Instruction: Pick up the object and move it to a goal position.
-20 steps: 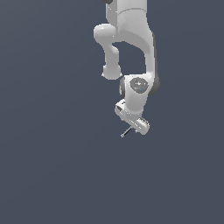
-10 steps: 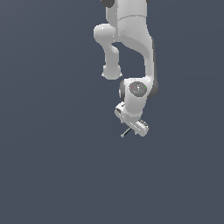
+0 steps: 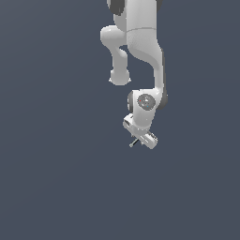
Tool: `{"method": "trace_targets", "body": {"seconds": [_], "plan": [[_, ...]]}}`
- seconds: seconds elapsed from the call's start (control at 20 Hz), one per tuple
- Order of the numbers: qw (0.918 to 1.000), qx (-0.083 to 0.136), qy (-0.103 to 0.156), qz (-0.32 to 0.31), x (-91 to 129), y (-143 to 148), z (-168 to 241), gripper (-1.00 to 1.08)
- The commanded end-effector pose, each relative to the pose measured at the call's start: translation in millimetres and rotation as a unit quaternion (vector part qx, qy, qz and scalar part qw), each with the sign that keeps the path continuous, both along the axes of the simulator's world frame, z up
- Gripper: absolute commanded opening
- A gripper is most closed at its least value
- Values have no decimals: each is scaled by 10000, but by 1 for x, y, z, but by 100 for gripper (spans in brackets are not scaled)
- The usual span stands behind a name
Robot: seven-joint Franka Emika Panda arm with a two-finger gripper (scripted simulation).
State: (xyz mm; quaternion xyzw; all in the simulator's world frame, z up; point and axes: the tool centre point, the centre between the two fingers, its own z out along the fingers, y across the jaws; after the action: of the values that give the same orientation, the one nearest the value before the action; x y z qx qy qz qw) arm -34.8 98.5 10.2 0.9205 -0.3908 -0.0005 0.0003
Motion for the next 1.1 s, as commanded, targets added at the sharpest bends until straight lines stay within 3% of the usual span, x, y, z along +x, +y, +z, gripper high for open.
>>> {"method": "trace_targets", "body": {"seconds": [0.0, 0.65, 1.05], "plan": [[10000, 1, -6, 0, 1, 0, -1, -100], [10000, 1, -6, 0, 0, -3, 3, -100], [10000, 4, -6, 0, -1, -30, 34, -100]]}}
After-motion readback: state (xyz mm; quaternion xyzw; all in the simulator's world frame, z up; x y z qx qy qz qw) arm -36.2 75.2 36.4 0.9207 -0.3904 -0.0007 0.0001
